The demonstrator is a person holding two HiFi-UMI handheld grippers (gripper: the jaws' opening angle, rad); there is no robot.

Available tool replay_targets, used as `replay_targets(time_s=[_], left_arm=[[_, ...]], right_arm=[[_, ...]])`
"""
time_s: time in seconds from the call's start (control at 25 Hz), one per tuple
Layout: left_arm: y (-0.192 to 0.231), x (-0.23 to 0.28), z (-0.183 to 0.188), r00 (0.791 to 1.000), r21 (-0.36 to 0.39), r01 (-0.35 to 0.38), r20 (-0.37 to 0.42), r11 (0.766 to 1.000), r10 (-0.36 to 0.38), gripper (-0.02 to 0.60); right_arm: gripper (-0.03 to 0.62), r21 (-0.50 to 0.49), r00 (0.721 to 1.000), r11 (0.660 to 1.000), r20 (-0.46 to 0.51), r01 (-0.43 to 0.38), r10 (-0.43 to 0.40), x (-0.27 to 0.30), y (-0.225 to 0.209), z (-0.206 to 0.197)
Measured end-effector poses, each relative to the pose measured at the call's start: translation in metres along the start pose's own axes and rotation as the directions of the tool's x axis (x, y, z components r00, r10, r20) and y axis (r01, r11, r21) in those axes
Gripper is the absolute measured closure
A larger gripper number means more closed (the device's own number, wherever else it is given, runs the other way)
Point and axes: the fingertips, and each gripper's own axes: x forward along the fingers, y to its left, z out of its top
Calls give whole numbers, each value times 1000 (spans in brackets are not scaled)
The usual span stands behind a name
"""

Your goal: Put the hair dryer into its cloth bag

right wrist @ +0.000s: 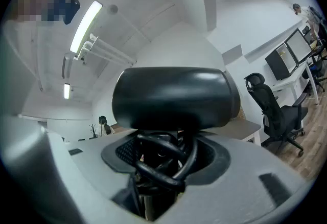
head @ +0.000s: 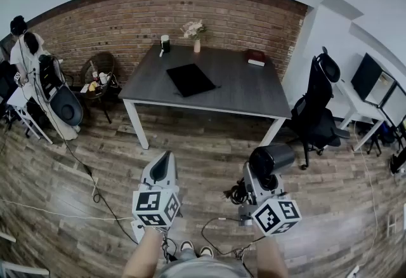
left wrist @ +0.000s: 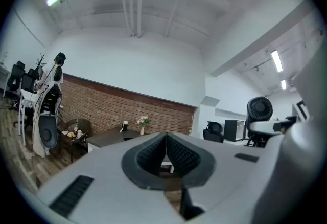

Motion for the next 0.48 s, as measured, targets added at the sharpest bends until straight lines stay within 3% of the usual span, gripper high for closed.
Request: replay_targets(time_s=[0.48], left_arm=[[32,-14,-3,1000,-7,-18,-13,1000,18,575]], right_arm=[[349,-29,1000,999,-6,18,-18,0,19,-9]])
